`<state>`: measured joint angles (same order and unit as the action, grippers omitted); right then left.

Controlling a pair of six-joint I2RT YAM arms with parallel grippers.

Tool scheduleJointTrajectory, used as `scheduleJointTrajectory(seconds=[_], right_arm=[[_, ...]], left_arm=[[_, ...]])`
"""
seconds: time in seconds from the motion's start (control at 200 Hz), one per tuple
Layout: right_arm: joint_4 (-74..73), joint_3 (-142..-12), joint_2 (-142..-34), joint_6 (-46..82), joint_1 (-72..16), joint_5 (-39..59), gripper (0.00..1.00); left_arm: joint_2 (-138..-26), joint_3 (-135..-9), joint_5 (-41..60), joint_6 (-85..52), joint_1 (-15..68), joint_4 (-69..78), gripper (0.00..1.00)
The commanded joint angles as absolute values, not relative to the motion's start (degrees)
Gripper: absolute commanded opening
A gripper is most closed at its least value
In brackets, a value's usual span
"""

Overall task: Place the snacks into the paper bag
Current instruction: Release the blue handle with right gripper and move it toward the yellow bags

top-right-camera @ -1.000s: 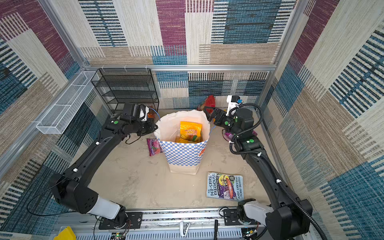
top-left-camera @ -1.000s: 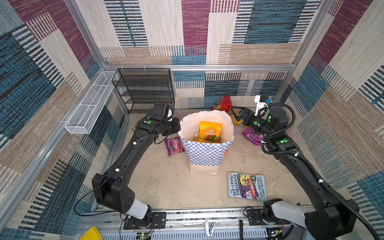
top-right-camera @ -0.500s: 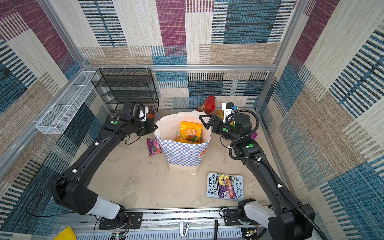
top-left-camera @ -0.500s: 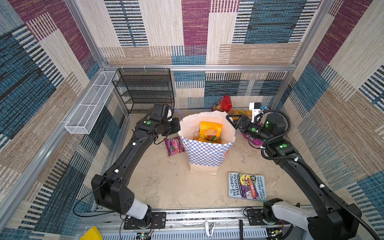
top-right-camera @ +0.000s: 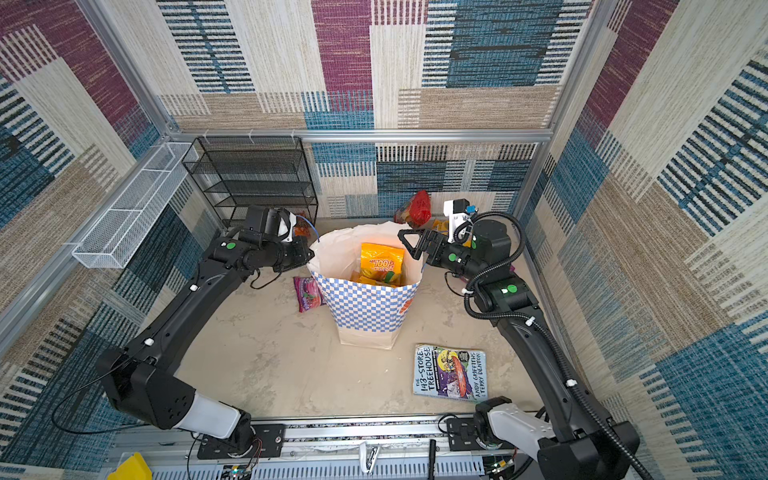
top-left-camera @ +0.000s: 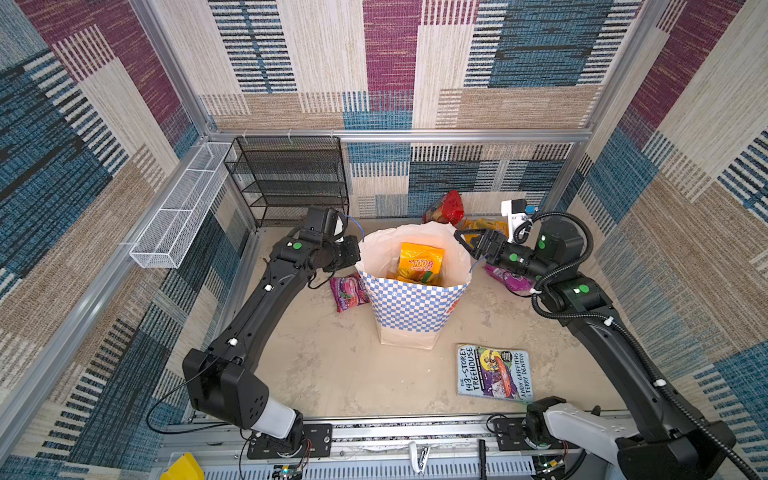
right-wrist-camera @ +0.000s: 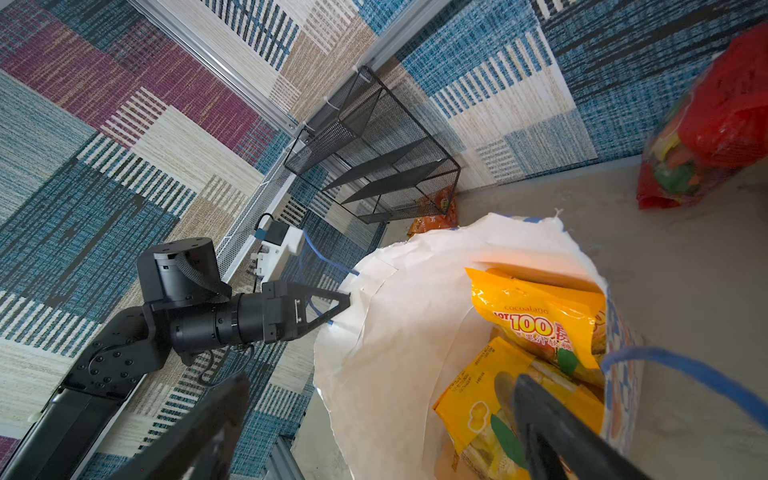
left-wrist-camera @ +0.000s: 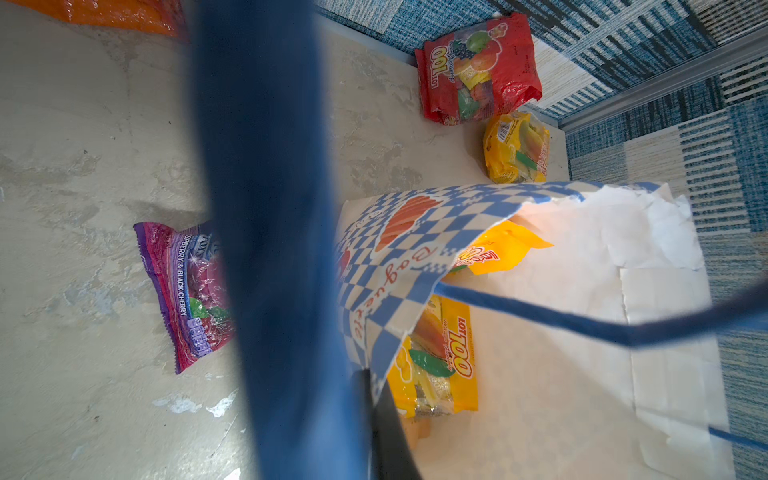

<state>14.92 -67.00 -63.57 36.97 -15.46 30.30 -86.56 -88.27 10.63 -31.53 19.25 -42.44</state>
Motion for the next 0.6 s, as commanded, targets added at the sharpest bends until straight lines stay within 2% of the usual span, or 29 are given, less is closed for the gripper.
scheduleJointTrajectory(seconds=[0.0,0.25,0.421,0.591], right_arm=[[18.6,-67.1,-64.6,35.5,-15.5,26.9,1.0],[17.8,-64.8,-65.6,34.2,-15.4,24.5,1.0],[17.8,-65.8,-68.3,35.1,-14.2,27.4,1.0],[18.9,-66.5,-66.4,35.9,-11.2,22.9,1.0]], left_arm=[[-85.5,-88.3,9.0,-32.1,19.1,-40.3,0.0],[-85.5,-88.1,9.1,-32.3,19.1,-40.2,0.0],[-85.5,-88.1,9.1,-32.5,19.1,-40.2,0.0],[-85.3,-88.1,8.0,-32.6,19.2,-40.6,0.0]])
